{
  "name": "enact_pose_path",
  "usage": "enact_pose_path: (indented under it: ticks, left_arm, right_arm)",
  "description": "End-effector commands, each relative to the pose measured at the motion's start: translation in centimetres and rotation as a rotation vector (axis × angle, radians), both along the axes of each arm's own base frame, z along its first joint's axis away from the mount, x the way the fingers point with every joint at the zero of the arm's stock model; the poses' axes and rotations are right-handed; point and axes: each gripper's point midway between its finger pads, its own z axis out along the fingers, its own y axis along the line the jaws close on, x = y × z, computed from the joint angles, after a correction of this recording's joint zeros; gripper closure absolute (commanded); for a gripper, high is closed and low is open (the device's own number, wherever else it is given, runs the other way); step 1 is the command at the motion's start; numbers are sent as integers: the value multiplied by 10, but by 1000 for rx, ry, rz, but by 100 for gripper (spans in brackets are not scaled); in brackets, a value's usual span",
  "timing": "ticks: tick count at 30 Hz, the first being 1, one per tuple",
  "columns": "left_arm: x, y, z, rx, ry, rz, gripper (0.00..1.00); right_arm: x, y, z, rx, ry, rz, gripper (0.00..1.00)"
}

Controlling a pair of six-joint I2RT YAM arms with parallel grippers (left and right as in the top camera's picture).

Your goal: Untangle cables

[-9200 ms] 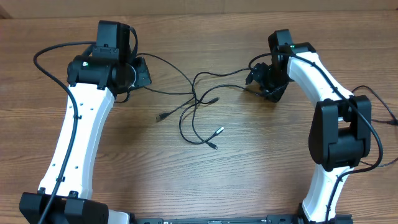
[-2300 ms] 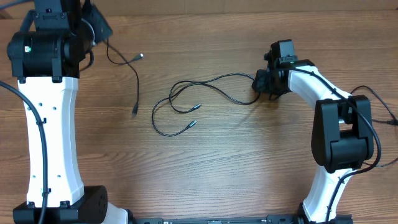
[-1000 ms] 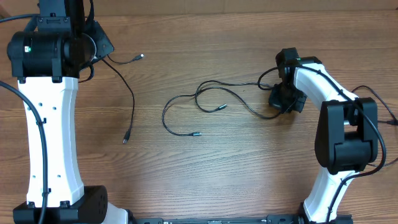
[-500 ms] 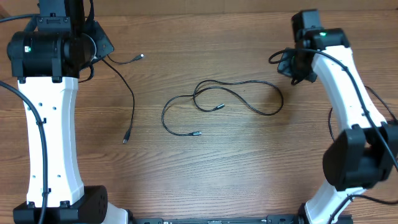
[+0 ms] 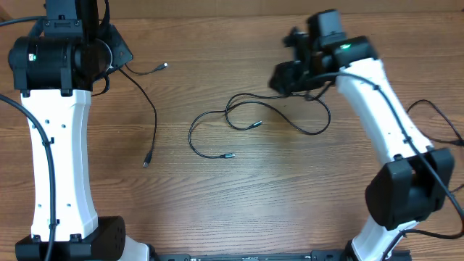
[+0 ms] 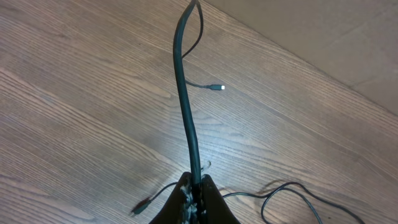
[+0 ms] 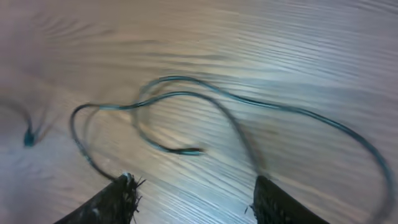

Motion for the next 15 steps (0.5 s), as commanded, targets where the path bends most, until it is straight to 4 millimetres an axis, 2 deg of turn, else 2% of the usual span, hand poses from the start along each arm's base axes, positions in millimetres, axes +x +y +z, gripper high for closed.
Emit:
enact_pose_path:
  ticks: [1,4,10,12,14,15]
  left_arm:
    - [-1,2,2,-5,-8,24,96]
    - [-1,2,2,-5,-8,24,96]
    - [-3,2,1,-5,2,23,96]
    - [-3,2,1,-5,4,23,96]
    - [-4,2,0,-5,6,23,96]
    - [-4,2,0,-5,8,23,96]
  right_arm:
    - [-12,43,-20,21,27,64,43]
    - [-9,67,-37,15,61,-32,43]
    - [-6,101,-73,38,159,-299,44]
    - [-6,111,-85,38,176,-364,38]
    - [-6,113,-95,25,192,-447,31]
    - [-6,114,-99,22,195,-475,31]
